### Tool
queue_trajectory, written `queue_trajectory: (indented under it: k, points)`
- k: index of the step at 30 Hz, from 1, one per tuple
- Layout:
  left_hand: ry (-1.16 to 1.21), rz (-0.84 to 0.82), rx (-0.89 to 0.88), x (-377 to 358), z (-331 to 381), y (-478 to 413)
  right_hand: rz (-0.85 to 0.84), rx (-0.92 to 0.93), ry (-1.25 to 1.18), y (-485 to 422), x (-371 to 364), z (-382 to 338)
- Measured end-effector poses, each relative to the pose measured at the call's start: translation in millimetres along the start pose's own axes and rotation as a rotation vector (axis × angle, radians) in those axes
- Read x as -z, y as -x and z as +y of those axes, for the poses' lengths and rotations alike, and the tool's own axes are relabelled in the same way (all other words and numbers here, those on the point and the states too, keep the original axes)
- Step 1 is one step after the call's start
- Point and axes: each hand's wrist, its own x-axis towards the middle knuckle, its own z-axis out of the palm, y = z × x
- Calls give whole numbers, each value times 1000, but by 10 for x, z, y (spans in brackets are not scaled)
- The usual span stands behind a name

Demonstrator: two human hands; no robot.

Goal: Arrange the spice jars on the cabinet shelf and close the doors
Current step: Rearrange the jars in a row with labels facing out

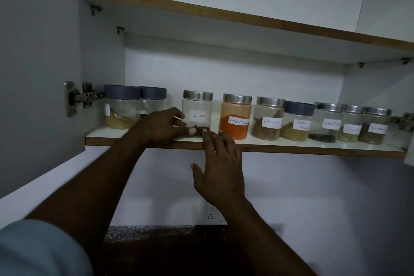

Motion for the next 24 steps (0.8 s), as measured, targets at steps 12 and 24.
queue_trajectory:
  k: [12, 24]
  points:
    - [3, -2, 17, 20, 62, 56, 40, 1, -14, 1, -63, 22]
    - [-55, -2, 72, 35, 128, 75, 156, -37, 19, 28, -179, 43]
